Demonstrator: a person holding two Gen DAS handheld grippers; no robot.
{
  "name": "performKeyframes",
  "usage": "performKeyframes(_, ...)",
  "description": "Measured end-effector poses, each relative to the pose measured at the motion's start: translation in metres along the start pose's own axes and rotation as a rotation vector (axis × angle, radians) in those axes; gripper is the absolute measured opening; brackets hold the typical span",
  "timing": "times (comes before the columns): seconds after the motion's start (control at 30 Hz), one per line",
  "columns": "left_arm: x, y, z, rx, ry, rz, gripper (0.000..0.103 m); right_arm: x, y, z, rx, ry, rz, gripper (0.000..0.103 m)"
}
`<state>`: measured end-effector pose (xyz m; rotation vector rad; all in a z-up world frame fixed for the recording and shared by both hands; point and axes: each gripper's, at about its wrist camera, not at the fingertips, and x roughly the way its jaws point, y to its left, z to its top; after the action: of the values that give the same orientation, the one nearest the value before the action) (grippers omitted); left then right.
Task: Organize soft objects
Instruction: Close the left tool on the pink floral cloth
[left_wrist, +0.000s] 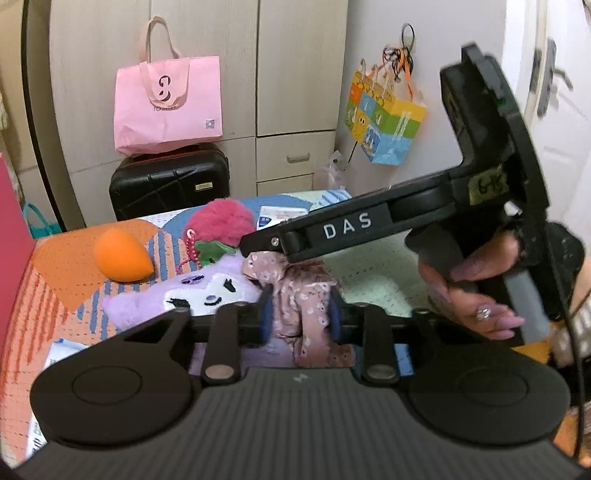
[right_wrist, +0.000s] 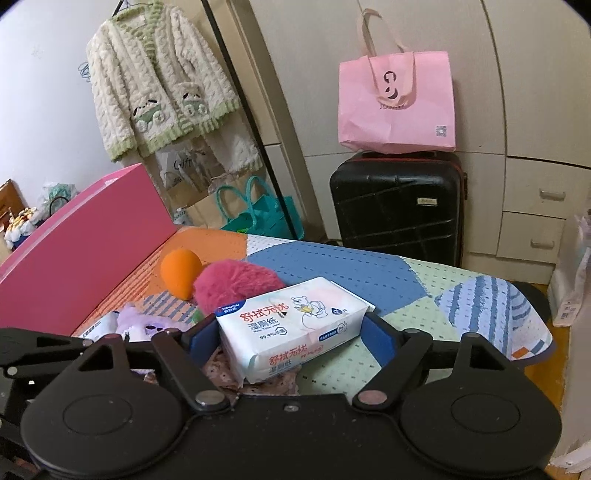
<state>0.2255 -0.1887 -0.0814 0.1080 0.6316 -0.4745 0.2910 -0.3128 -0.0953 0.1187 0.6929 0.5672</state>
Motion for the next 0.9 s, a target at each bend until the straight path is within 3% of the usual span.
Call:
performKeyframes(0.23, -0.006, 0.005, 0.0, -0.039, 0.004, -0.02, 0.019, -0.018, -0.002, -0.008, 0.025, -0.037, -0.035, 0.085)
performKeyframes(0.6, -0.021, 0.003, -0.009, -0.105, 0.009, -0.102, 0.017, -0.051, -0.007, -0.026, 0.128, -0.077, -0.038, 0.085)
performKeyframes(0.9, -0.039, 0.005, -0.018, -0.145, 0.037, -0.145, 0.017, -0.076, -0.001, -0.042, 0.127, -0.101, -0.096, 0.085)
